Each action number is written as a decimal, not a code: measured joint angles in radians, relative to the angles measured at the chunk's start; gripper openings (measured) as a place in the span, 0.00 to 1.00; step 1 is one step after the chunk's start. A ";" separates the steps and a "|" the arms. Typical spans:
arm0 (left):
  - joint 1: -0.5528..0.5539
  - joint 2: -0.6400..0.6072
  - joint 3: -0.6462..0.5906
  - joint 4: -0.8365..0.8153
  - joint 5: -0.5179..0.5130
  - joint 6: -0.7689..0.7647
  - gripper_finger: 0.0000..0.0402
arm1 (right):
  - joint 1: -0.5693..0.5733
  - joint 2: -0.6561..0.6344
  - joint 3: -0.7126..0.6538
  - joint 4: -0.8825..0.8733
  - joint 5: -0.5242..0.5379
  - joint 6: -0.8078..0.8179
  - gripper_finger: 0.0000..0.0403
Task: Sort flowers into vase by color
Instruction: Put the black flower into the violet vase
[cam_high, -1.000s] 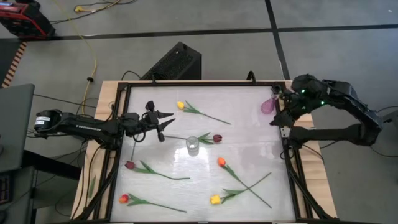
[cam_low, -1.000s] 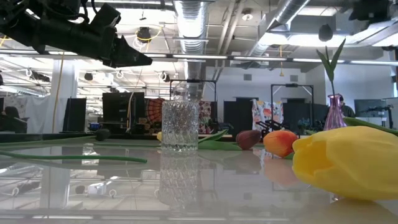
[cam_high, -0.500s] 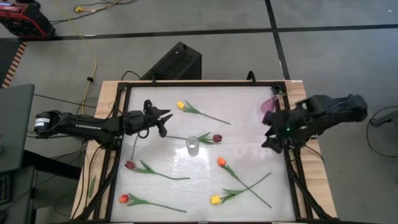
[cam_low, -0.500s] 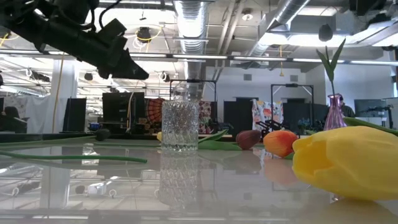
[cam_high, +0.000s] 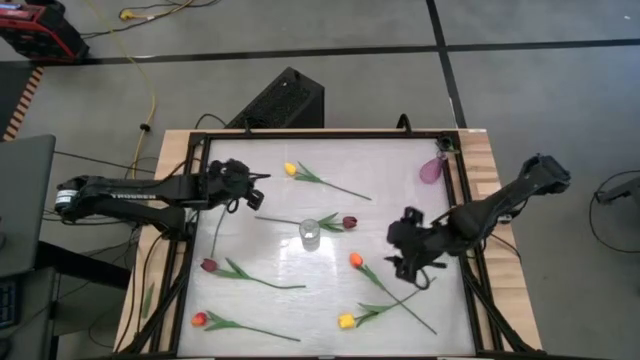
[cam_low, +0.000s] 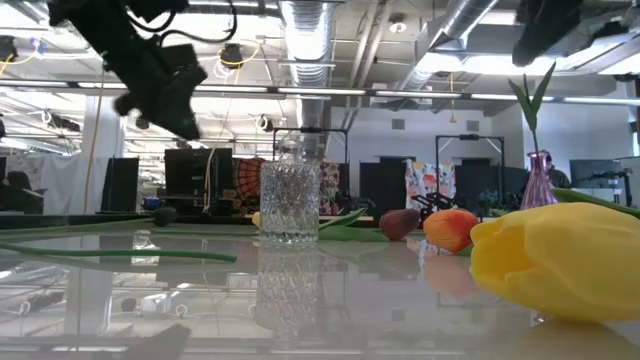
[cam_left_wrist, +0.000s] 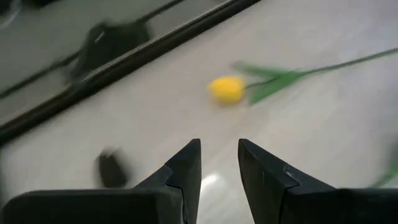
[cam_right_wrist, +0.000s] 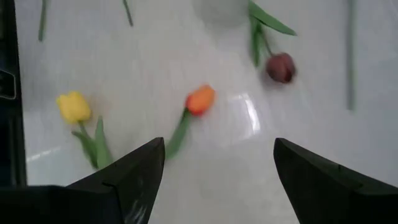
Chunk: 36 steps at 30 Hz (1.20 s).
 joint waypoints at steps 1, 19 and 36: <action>0.004 0.000 0.006 -0.058 0.002 -0.044 0.24 | -0.001 0.006 -0.034 0.065 0.000 -0.020 0.81; 0.292 0.085 -0.148 -0.134 0.260 -0.014 0.31 | 0.016 0.020 -0.319 0.693 0.002 -0.149 0.81; 0.430 0.342 -0.144 0.032 0.329 0.135 0.42 | 0.037 0.020 -0.348 0.727 0.000 -0.119 0.81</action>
